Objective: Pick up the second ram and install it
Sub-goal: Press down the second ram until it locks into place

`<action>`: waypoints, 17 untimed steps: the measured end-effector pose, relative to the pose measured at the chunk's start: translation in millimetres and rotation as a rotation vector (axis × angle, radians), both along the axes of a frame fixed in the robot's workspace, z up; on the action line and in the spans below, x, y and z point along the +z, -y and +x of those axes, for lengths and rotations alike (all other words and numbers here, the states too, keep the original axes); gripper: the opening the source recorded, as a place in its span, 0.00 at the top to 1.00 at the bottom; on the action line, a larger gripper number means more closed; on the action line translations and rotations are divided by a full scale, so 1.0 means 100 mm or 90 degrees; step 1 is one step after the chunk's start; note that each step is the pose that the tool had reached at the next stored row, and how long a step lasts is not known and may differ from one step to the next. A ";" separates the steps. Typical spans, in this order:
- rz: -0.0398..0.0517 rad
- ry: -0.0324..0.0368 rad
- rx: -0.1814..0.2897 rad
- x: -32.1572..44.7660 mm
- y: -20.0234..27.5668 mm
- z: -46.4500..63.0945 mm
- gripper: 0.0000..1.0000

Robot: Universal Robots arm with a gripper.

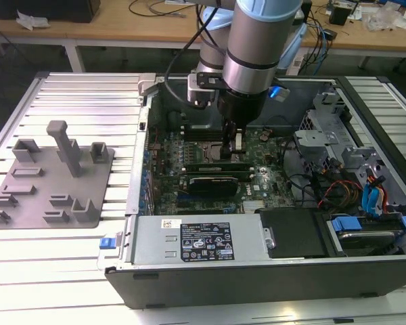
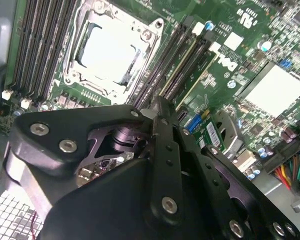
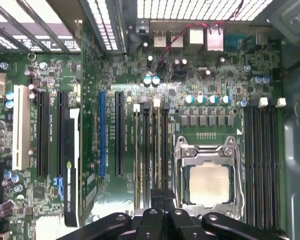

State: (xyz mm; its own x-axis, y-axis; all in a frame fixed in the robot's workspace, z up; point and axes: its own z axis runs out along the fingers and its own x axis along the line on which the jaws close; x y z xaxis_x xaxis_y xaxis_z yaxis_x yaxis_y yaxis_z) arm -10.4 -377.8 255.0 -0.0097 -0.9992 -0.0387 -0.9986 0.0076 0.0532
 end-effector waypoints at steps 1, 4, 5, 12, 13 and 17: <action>0.0000 0.0000 0.000 0.000 0.000 0.06 0.92; -0.0001 -0.0001 0.000 0.000 0.000 0.15 0.92; 0.0000 0.0000 0.000 -0.001 0.000 0.16 0.92; 0.0000 0.0000 0.000 -0.001 0.000 0.18 0.92; 0.0000 0.0000 0.000 -0.001 0.000 0.18 0.92; 0.0000 0.0000 0.000 -0.002 0.000 0.27 0.92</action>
